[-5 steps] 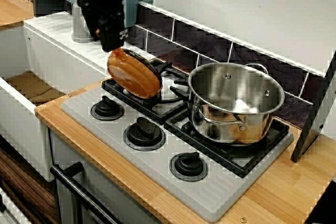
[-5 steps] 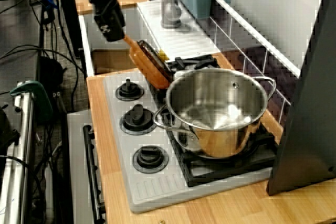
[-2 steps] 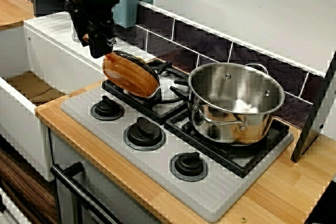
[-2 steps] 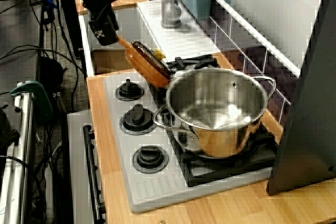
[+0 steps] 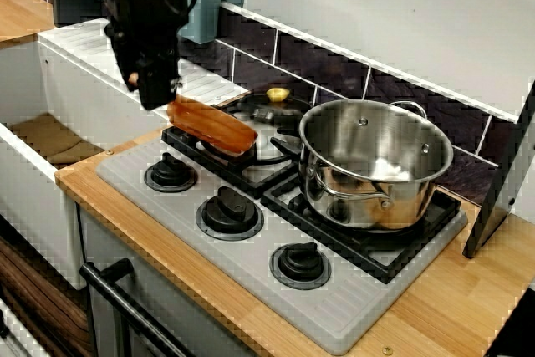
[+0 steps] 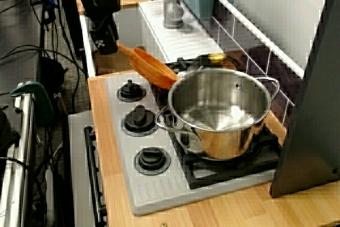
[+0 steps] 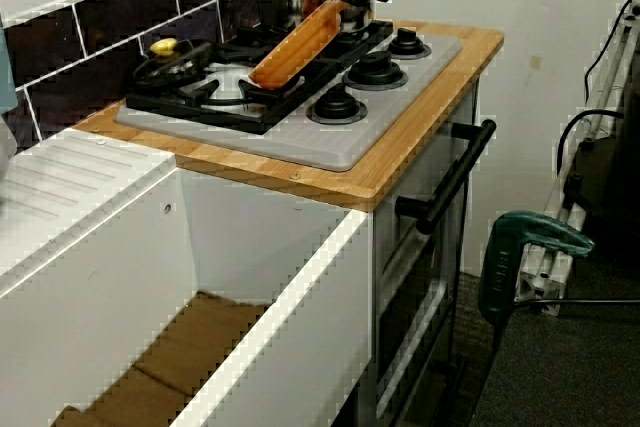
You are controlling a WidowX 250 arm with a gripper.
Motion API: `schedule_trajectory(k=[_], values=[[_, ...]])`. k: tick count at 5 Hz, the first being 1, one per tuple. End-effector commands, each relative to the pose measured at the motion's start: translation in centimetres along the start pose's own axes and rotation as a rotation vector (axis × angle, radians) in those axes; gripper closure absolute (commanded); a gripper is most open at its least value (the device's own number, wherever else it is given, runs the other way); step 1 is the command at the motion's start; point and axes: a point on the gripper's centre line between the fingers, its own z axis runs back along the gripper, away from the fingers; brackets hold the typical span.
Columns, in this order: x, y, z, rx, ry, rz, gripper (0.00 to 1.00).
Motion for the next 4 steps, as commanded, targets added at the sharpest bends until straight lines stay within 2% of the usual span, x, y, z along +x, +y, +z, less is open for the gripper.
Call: schedule_trajectory(k=[1, 2, 3, 4], values=[[0.0, -0.1, -0.2, 0.015, -0.01, -0.006, 1.0], [0.0, 0.3, 0.4, 0.007, -0.013, 0.001, 1.0], [-1.1, 0.5, 0.2, 0.011, 0.03, 0.003, 1.0], [-2.0, 0.0, 0.0, 0.016, 0.065, -0.017, 0.0]])
